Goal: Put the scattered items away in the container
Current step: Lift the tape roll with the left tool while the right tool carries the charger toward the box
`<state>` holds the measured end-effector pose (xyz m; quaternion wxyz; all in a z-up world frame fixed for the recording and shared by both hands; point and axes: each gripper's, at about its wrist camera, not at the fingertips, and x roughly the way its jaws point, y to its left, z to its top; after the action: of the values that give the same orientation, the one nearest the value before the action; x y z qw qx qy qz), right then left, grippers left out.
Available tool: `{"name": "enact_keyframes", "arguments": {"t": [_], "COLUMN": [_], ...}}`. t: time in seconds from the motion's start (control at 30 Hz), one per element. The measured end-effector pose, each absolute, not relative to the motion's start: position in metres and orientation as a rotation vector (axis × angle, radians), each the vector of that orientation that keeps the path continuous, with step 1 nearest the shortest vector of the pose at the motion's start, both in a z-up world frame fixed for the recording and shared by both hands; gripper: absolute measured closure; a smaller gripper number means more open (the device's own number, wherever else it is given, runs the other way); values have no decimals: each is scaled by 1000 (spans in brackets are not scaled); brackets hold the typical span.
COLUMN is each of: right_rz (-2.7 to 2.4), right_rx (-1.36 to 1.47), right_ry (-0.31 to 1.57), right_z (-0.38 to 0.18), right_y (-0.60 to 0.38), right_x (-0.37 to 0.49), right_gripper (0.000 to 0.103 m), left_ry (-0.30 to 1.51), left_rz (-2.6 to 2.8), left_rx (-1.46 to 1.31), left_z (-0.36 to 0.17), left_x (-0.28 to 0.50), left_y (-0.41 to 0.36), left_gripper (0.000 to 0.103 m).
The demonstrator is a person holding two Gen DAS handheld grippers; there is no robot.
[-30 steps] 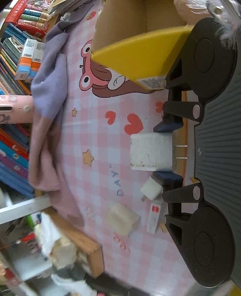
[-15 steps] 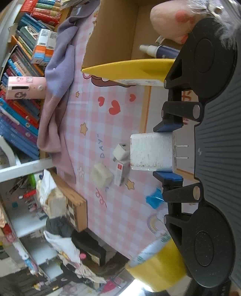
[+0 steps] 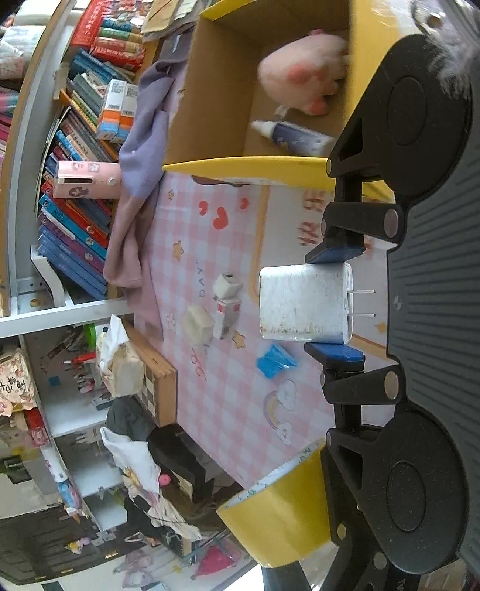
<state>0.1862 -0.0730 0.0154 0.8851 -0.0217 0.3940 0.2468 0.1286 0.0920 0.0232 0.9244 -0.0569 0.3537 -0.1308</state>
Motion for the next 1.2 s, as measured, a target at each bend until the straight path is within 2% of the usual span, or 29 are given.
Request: {"name": "enact_keyframes", "arguments": {"t": [0.57, 1.2], "right_rz": [454, 187], "right_rx": [-35, 53], "right_ry": [802, 797], "right_z": [10, 15], "right_y": [-111, -179], "right_x": [43, -21], "right_gripper": [62, 62], "left_ry": [728, 720], "left_rz": [-324, -565], "left_rx": [-148, -78], "left_z": [17, 19], "left_x": [12, -6], "left_y": [63, 7], "left_gripper": [11, 11]}}
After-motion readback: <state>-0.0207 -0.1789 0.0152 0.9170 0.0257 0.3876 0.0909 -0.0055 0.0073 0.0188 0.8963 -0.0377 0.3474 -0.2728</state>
